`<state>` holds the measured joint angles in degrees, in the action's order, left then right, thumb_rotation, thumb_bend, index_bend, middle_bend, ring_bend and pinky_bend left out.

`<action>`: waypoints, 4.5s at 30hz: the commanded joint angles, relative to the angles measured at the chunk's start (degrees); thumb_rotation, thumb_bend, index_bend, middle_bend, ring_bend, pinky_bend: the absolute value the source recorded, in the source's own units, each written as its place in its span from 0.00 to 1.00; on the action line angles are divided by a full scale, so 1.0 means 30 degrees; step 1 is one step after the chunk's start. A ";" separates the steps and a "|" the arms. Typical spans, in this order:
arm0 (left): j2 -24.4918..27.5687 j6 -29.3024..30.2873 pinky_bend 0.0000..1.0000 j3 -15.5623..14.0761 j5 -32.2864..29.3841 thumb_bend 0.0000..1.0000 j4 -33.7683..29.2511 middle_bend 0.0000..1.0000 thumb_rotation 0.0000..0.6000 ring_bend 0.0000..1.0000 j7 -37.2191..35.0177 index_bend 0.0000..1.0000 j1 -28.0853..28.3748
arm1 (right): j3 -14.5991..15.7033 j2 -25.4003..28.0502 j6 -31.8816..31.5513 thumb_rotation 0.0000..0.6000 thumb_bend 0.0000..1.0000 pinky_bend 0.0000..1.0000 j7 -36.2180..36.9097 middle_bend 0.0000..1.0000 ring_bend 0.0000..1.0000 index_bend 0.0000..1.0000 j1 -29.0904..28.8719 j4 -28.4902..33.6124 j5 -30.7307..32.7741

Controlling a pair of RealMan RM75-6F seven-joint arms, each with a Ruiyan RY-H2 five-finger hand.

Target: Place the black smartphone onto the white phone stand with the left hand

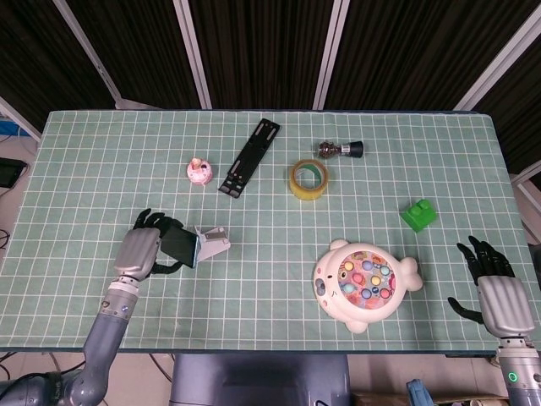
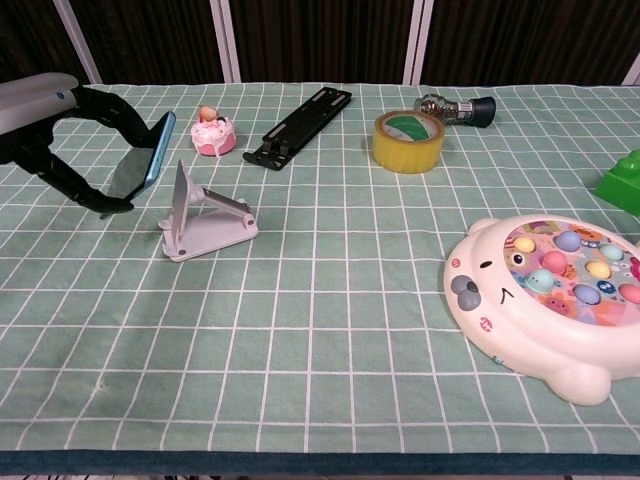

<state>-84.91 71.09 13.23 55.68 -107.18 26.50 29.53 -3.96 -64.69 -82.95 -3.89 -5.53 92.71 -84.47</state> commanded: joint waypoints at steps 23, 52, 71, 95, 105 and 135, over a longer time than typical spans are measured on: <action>-0.0070 -0.0889 0.01 0.3303 -0.6041 0.33 -0.2311 0.60 1.00 0.12 -0.6468 0.57 -0.0805 | 0.0007 -0.0012 0.0015 1.00 0.28 0.13 -0.0039 0.00 0.00 0.13 -0.0003 -0.0001 0.0015; 0.0394 -0.3039 0.01 0.3756 -0.9819 0.33 -0.1092 0.60 1.00 0.12 -0.7226 0.56 0.0825 | 0.0011 0.0024 0.0023 1.00 0.28 0.13 0.0094 0.00 0.00 0.13 -0.0006 0.0011 -0.0002; 0.0527 -0.3970 0.01 0.3283 -0.9714 0.33 -0.0449 0.60 1.00 0.12 -0.8016 0.56 0.1443 | 0.0014 0.0023 0.0032 1.00 0.28 0.13 0.0105 0.00 0.00 0.13 -0.0007 0.0009 0.0005; 0.0364 -0.3889 0.01 0.2823 -0.9104 0.33 0.0393 0.60 1.00 0.12 -0.8442 0.56 0.1785 | 0.0010 0.0032 0.0036 1.00 0.28 0.13 0.0097 0.00 0.00 0.13 -0.0009 0.0021 0.0016; 0.0472 -0.4251 0.02 0.2596 -0.9025 0.33 0.0423 0.59 1.00 0.12 -0.8609 0.55 0.1870 | 0.0009 0.0044 0.0034 1.00 0.28 0.13 0.0086 0.00 0.00 0.13 -0.0011 0.0046 0.0012; 0.0667 -0.4253 0.00 0.2191 -0.8847 0.27 0.0483 0.30 1.00 0.03 -0.8654 0.29 0.2108 | 0.0010 0.0026 0.0038 1.00 0.28 0.13 0.0119 0.00 0.00 0.13 -0.0010 0.0015 0.0019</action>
<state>-82.91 58.33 19.80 29.14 -105.73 0.54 35.85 -3.94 -64.62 -82.84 -3.53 -5.56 92.76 -84.41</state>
